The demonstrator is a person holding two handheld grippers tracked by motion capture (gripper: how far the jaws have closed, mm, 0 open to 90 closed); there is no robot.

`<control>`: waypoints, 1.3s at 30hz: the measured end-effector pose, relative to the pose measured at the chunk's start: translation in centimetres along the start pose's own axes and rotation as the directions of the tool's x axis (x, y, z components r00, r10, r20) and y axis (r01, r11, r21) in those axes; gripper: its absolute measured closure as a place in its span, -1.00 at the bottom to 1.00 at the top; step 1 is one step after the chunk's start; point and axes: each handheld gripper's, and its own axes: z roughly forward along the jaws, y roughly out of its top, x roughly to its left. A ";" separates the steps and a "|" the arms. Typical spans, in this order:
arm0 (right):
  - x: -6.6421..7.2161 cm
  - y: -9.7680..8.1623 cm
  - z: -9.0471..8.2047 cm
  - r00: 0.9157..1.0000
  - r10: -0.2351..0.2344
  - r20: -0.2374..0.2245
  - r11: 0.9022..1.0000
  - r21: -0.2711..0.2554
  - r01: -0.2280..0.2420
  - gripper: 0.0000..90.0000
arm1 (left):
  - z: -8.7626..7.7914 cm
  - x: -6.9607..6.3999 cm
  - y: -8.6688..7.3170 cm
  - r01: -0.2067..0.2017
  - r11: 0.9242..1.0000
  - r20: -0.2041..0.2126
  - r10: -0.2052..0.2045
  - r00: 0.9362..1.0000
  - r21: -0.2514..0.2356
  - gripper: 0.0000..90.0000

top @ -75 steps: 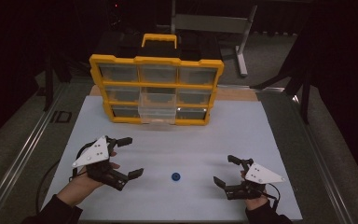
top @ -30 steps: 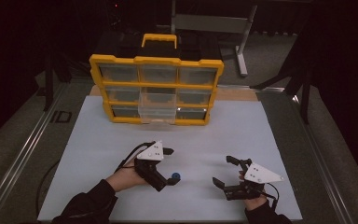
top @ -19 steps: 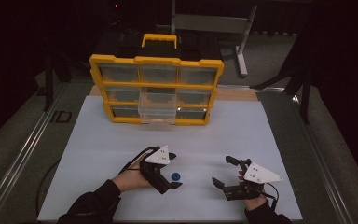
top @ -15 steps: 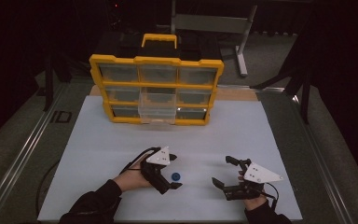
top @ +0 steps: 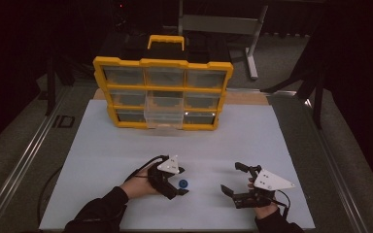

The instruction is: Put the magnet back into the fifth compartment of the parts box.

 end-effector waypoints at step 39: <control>0.0 0.0 0.1 1.000 0.000 -0.004 1.000 0.010 0.000 -0.78 | 0.9 -0.5 0.4 -0.060 0.992 -0.025 0.063 0.998 0.108 0.39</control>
